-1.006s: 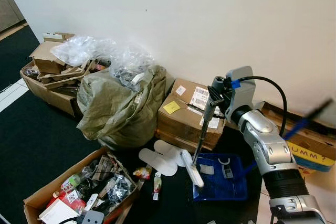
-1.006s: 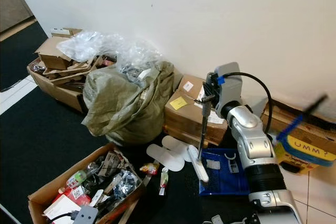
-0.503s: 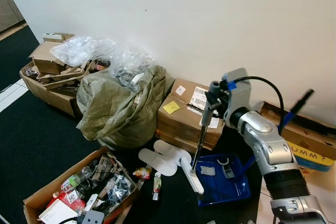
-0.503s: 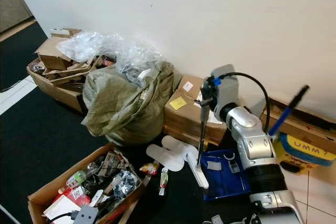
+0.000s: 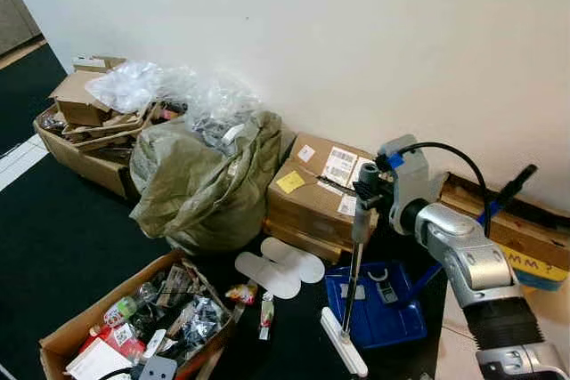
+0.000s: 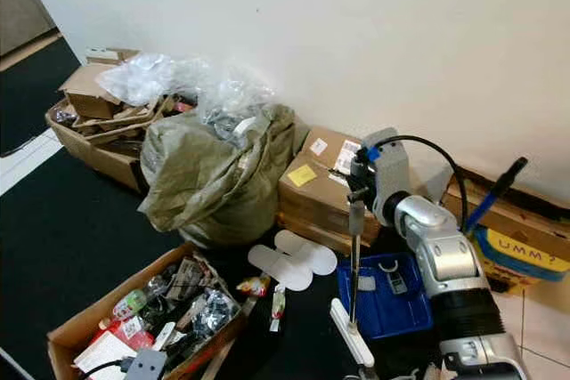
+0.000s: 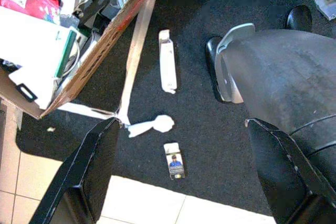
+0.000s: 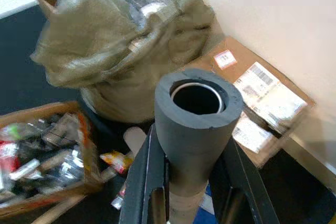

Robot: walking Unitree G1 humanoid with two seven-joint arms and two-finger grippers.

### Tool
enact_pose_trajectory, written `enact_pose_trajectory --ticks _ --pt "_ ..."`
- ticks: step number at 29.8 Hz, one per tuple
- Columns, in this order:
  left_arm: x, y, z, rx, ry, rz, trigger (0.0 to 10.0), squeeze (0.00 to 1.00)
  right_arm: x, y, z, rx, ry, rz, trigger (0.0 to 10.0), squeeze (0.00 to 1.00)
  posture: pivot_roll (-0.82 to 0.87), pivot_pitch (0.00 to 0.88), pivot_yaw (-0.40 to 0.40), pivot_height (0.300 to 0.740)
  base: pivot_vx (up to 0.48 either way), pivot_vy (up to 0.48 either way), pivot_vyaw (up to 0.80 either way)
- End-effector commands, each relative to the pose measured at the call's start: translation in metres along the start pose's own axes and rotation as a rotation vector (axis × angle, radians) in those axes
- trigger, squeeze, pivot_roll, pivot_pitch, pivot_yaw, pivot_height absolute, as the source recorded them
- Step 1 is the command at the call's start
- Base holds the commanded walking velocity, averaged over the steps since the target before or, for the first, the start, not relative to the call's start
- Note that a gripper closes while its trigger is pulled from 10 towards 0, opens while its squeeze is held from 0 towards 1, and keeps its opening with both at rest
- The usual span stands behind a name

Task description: Sweep floor

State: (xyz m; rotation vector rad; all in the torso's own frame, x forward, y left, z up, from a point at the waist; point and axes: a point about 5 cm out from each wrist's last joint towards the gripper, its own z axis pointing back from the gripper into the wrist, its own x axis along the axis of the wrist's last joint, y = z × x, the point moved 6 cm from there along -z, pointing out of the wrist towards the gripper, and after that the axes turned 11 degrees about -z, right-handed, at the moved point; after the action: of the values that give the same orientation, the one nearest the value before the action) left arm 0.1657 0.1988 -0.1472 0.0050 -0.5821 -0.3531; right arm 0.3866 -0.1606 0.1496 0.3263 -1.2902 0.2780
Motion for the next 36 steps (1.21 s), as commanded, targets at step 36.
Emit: enact_pose_trajectory --ticks 36 --pt "-0.035 -0.007 0.012 -0.007 0.06 -0.004 10.0 0.0 0.043 0.054 -0.016 -0.02 -0.324 -0.346 10.0 0.0 -0.01 0.238 0.055 0.74 0.0 0.0 0.0"
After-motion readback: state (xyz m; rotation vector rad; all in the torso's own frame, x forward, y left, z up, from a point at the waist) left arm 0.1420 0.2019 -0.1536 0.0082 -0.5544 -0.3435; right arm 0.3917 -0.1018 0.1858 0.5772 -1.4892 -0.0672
